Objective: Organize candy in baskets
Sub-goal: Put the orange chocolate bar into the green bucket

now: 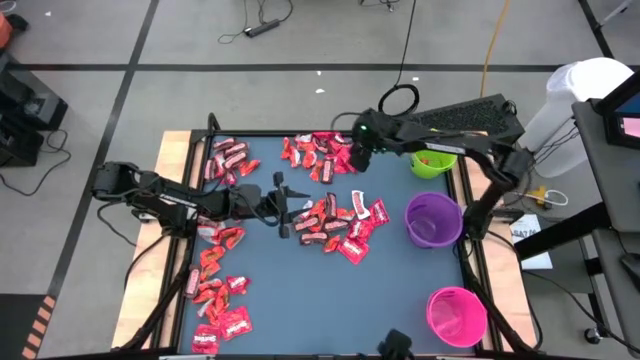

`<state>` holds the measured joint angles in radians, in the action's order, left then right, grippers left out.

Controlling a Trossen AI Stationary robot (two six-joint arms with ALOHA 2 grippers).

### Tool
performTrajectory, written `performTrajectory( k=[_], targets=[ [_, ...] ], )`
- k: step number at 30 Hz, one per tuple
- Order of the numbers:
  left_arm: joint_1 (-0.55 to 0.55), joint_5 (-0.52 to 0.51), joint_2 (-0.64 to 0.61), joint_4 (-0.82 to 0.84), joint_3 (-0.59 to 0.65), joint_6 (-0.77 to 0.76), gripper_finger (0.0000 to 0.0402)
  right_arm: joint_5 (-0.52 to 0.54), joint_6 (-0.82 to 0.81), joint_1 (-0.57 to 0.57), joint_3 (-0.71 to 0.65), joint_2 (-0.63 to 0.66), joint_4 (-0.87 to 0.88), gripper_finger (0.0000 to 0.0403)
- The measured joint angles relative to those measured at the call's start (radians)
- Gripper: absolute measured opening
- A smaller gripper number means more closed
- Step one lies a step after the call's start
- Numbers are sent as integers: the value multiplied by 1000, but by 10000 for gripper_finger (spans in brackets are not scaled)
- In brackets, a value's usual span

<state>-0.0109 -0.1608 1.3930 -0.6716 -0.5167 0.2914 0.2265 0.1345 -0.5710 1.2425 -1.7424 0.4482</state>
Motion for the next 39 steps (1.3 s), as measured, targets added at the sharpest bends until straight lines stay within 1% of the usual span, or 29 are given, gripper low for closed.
performTrajectory(
  k=[4,10,19,22,25,32,35,37,39],
  targets=[
    [0,0,0,3,0,0,167,11,32,-23,89,-115,36,193],
    [0,0,0,4,0,1,167,11,39,-55,164,-242,86,193],
    [0,0,0,8,0,2,167,10,46,-110,166,-318,95,193],
    [0,0,0,8,0,2,167,9,55,-117,166,-320,93,184],
    [0,0,0,8,0,2,167,8,70,-117,166,-318,80,157],
    [0,0,0,8,0,3,167,3,109,-117,166,-318,76,56],
    [0,0,0,8,0,3,167,3,121,-117,166,-318,75,20],
    [0,0,0,8,0,3,167,5,121,-117,166,-318,75,8],
    [0,0,0,13,0,3,167,6,122,-114,166,-313,78,9]
  ],
)
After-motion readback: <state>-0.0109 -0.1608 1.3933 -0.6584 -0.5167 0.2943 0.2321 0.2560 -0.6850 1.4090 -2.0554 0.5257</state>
